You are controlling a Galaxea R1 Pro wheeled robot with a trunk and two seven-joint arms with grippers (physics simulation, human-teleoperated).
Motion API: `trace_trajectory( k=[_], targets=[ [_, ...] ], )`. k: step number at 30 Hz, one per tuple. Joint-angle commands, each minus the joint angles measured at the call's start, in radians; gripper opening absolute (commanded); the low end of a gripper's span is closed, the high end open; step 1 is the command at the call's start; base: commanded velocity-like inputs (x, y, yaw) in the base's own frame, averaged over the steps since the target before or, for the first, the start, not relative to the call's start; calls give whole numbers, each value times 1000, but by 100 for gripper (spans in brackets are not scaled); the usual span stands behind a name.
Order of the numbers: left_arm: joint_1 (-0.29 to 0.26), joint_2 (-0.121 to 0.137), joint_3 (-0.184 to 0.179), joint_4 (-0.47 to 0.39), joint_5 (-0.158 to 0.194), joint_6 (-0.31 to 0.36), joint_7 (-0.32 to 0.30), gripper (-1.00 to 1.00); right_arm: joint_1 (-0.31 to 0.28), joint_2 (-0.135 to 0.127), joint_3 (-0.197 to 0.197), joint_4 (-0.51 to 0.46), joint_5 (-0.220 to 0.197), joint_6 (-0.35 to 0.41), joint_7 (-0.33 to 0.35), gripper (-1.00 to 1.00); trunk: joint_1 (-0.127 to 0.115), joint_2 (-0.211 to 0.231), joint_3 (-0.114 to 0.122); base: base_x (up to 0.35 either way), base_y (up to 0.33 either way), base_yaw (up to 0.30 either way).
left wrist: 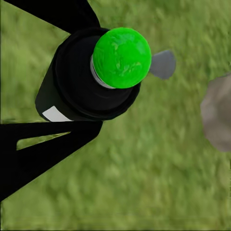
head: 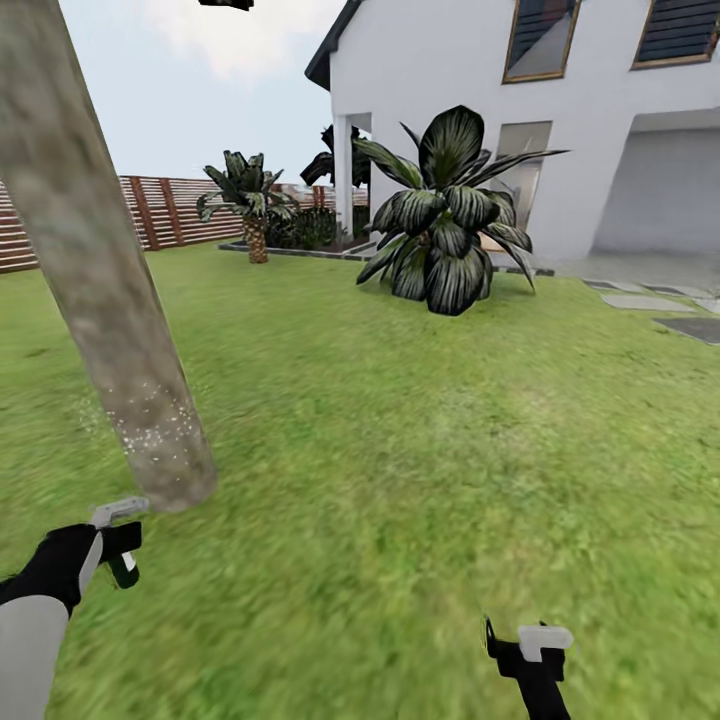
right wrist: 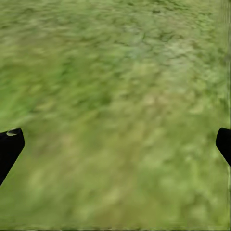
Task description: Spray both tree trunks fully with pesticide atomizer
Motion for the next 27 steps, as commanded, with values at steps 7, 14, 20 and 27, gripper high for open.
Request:
trace_trajectory(
  k=[7, 14, 20, 27],
  targets=[
    [143, 26, -125, -14, -103, -400, -595, -100, -1, -2, 103, -7, 120, 29, 137, 100, -1, 0, 0, -343, 0, -38],
    [151, 35, -235, -20, -505, -573, -1059, -100, -33, 5, 184, -274, 332, 312, 694, 100, -1, 0, 0, -167, 0, -1],
    [150, 23, -240, -23, -690, -614, -1134, -100, -43, 9, 186, -385, 376, 356, 864, 100, -1, 0, 0, -6, 0, 0],
    [149, -53, -320, -22, -701, -693, -1126, -100, -48, 39, 192, -448, 379, 358, 1071, -100, -1, 0, 0, 0, 0, 0]
  ],
)
